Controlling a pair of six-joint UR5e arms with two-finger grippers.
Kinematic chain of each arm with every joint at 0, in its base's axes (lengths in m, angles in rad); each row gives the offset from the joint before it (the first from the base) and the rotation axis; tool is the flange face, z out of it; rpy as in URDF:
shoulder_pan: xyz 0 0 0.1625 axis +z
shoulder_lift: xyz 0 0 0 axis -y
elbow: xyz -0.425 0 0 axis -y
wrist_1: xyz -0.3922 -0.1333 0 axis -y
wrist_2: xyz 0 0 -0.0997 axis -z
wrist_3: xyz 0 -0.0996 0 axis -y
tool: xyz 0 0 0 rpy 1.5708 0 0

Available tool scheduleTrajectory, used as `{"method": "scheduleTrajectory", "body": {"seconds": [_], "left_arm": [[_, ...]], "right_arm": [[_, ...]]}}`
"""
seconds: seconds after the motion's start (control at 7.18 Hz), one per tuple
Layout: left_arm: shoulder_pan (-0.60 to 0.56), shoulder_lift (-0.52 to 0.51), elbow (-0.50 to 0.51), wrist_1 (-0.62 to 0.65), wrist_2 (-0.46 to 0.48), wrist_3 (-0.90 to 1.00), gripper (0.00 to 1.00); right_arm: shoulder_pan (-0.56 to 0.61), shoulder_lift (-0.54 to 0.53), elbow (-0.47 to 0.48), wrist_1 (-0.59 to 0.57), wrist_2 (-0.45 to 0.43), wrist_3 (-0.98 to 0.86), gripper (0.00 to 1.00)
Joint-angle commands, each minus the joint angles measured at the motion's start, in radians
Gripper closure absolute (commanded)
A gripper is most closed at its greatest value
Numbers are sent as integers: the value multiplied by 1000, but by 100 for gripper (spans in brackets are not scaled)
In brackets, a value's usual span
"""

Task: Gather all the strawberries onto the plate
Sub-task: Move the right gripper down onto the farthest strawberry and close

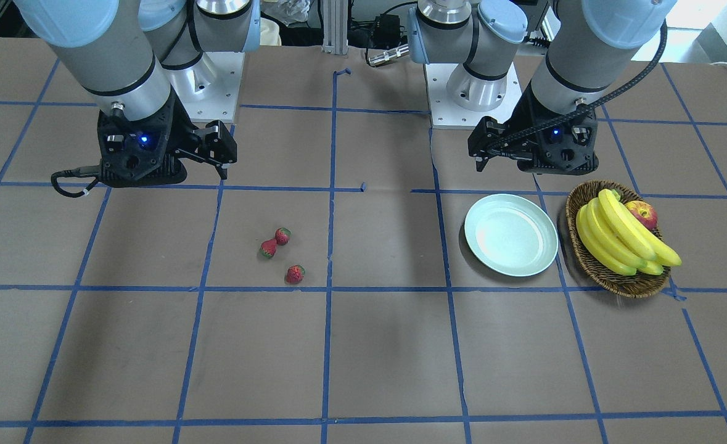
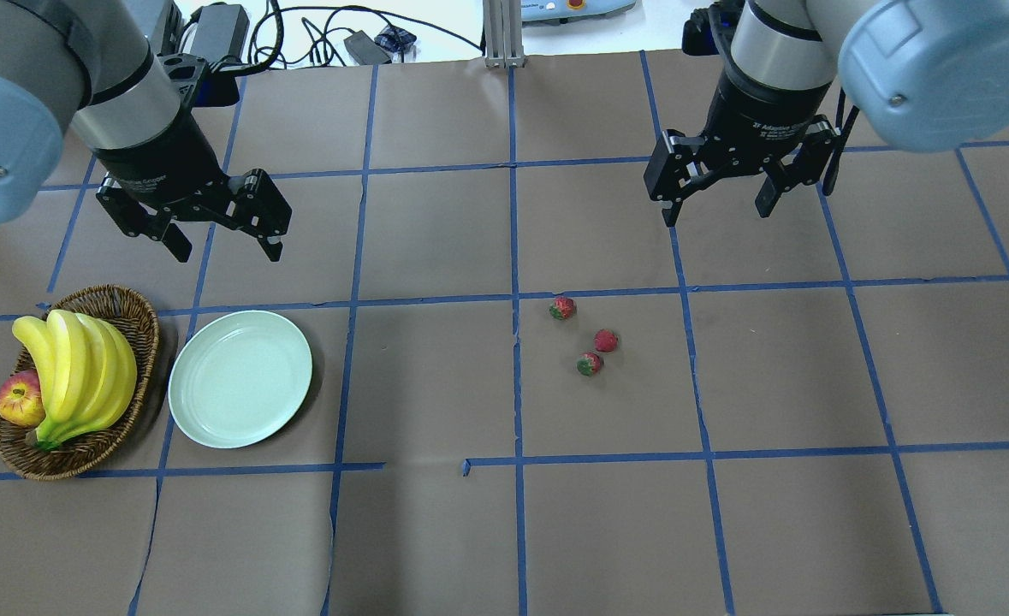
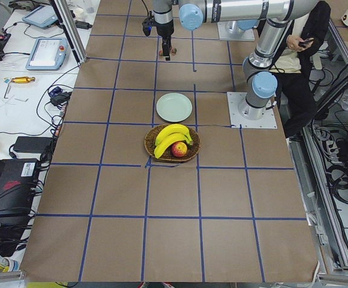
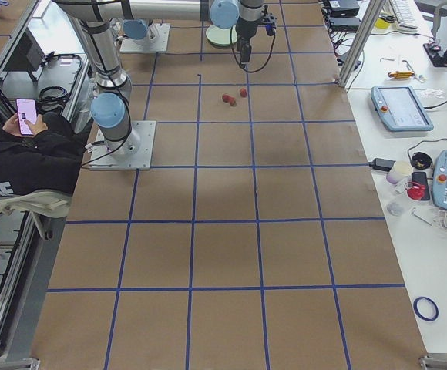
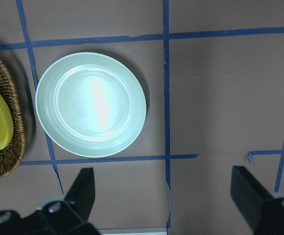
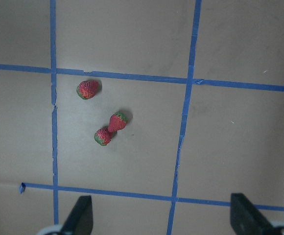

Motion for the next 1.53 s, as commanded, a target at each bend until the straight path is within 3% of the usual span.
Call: {"method": "scheduleTrajectory", "body": {"seconds": [0.0, 0.56, 0.97, 1.39], "left_arm": [[-1, -14, -26, 7, 0, 2, 0], [2, -37, -41, 53, 0, 2, 0], [2, -48, -41, 55, 0, 2, 0], [3, -50, -56, 73, 0, 2, 0]], "right_arm": [[70, 97, 2, -111, 0, 120, 0], [136, 221, 92, -352, 0, 319, 0], [184, 318, 106, -440, -2, 419, 0], [190, 384, 108, -443, 1, 428, 0]]}}
